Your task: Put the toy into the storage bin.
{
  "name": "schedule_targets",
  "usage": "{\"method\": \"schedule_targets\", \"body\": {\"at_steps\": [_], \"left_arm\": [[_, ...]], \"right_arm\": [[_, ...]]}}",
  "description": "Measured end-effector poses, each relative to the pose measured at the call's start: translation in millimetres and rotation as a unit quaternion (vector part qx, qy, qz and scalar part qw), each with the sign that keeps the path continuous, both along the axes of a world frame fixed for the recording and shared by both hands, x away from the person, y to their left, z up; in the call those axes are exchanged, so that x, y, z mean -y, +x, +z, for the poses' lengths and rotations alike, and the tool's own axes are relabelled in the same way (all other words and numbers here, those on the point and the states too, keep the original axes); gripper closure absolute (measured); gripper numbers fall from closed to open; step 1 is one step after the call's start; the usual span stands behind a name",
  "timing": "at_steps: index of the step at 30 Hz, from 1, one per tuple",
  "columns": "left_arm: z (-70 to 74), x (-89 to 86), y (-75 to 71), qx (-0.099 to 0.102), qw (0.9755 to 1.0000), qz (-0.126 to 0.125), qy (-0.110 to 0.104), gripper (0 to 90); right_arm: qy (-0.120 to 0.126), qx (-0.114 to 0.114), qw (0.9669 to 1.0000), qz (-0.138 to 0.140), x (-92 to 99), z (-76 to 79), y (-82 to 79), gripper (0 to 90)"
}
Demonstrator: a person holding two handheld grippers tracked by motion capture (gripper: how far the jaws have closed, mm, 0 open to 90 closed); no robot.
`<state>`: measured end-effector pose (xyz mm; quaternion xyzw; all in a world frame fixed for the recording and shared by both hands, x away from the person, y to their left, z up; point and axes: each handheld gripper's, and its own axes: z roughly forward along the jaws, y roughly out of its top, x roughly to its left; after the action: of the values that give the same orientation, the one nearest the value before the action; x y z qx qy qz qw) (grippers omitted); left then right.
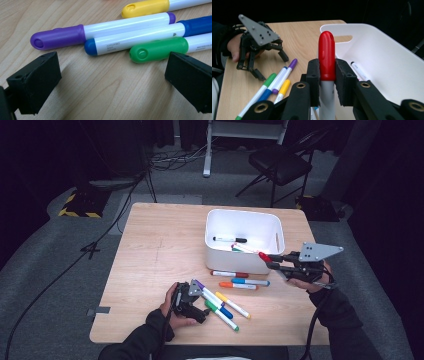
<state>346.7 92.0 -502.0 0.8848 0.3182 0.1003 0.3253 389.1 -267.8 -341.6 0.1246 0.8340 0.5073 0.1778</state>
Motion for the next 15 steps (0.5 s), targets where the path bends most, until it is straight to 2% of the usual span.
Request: {"method": "schedule_targets", "body": {"at_steps": [3, 7, 15], "left_arm": [[0.0, 0.0, 0.0, 0.000, 1.0000, 0.000, 0.000, 0.6], [0.0, 0.0, 0.0, 0.000, 1.0000, 0.000, 0.000, 0.6], [0.0, 0.0, 0.0, 0.000, 1.0000, 0.000, 0.000, 0.6]], "right_arm": [[0.005, 0.005, 1.0000, -0.003, 1.7, 12.5, 4.3, 75.0], [0.001, 0.016, 0.9998, -0.008, 0.9, 28.1, 11.0, 75.0], [-0.002, 0.024, 0.9995, -0.018, -6.4, 48.0, 30.3, 75.1]]}}
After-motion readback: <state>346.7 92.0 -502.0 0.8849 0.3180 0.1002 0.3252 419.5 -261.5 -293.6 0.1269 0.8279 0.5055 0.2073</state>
